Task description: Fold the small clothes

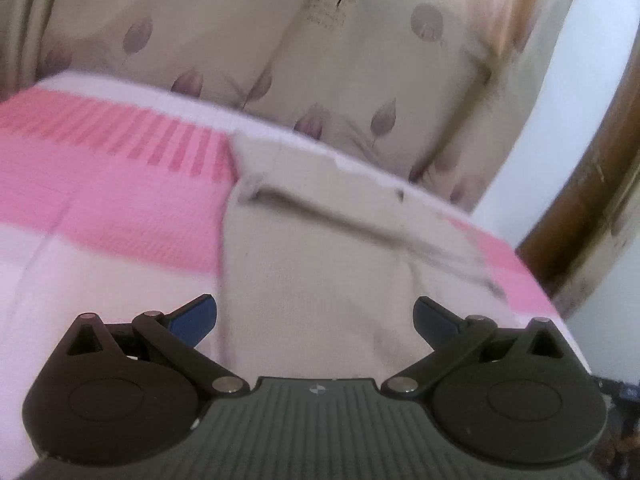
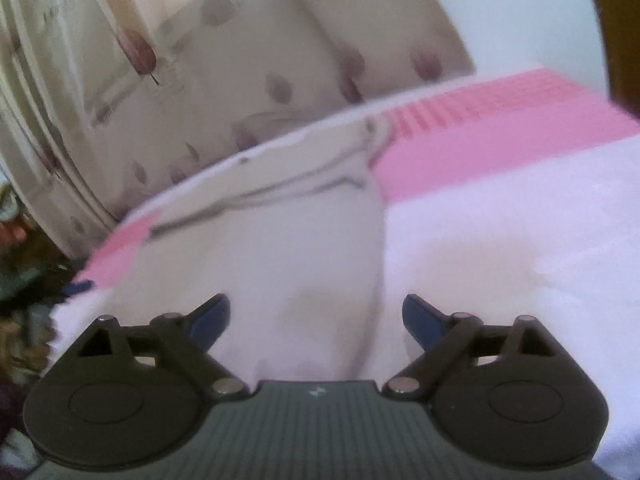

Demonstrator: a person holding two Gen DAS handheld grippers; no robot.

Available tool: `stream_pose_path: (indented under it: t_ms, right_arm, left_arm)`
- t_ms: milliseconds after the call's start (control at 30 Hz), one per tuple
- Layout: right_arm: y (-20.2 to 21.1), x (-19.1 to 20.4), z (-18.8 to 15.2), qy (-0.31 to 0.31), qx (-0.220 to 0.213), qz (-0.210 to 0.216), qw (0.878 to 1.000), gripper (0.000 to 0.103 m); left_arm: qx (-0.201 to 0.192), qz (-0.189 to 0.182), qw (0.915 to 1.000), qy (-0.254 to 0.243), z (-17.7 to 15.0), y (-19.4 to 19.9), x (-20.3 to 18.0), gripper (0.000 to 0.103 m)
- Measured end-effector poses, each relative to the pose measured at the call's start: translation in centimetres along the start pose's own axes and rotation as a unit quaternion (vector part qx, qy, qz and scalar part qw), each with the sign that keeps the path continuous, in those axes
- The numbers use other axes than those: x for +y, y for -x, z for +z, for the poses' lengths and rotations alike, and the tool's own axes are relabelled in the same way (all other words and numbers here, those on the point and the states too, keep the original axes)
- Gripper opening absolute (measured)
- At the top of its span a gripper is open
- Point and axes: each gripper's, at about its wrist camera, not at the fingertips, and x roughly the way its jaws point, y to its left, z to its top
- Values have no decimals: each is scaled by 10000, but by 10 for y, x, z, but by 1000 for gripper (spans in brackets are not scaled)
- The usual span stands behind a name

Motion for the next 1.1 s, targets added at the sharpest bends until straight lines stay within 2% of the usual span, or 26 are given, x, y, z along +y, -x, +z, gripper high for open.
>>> stream_pose_path:
  t_ms: [133,200,233,267,300,367,400,500,567,600,633,667,733,800,867,933,967,1000,1033,1067,1100]
  right_arm:
    - [7,-2,-22,-71,32,-110,9999,92]
    - [5,-2,-32,-175,107,6,9998,81]
    - [4,0,-35,-113,111,29,9999,80]
    - [3,3,-38,7,100,24,9999,71]
    - [2,7,-39,71,132,27,9999,54]
    - [0,12,-42,89,179,-16,9998,39]
    - [-1,13,-42,82,194,3,9998,35]
    - [-1,15,-44,61,207,7,9998,30]
    - [-2,13,-43,-69,272,149,9995,25]
    - [-3,13,-44,-97,281,201,9994,25]
    - [-3,13,-44,-106,282,223,9993,25]
    - [-4,12,-44,-143,278,248,9992,25]
    - [-4,8,-43,-311,285,341,9985,25]
    - [-5,5,-42,-399,384,481,9973,25]
    - [-5,4,-41,-514,408,491,9966,26]
    - [-7,4,-39,-526,481,527,9961,27]
    - [-8,3,-37,-542,499,538,9958,27]
    - [-9,2,-37,-590,505,554,9954,27]
    - [-11,2,-37,-618,503,569,9952,27]
    - [-13,3,-36,-575,499,565,9955,27]
    - [-14,6,-36,-483,488,532,9962,27]
  left_arm:
    - [146,103,9997,-182,-21,22,6,100]
    - [332,-17,9992,-241,-31,25,8,100]
    - [419,-96,9988,-240,-35,26,9,100]
    - [484,-165,9984,-241,-39,27,8,100]
    - [547,-140,9981,-241,-43,27,7,99]
    - [658,-30,9977,-144,-51,26,9,97]
    - [562,-45,9983,-140,-54,29,8,96]
    - [603,-163,9980,-133,-60,30,5,95]
    - [580,-49,9980,-240,-62,30,0,80]
    - [580,55,9979,-271,-62,29,-1,45]
    - [644,186,9975,-227,-61,27,-1,4]
    - [717,253,9971,-86,-60,24,3,7]
    - [755,18,9969,242,-59,23,13,7]
    - [769,-22,9968,232,-58,23,13,7]
    - [775,-83,9968,190,-56,24,13,18]
    - [745,-313,9965,227,-56,24,14,57]
    - [730,-455,9960,232,-56,23,12,67]
    - [717,-530,9959,167,-57,22,7,83]
    - [719,-534,9960,70,-58,19,1,87]
    - [703,-463,9964,-46,-59,17,-5,84]
    - [667,-327,9970,-200,-61,15,-11,71]
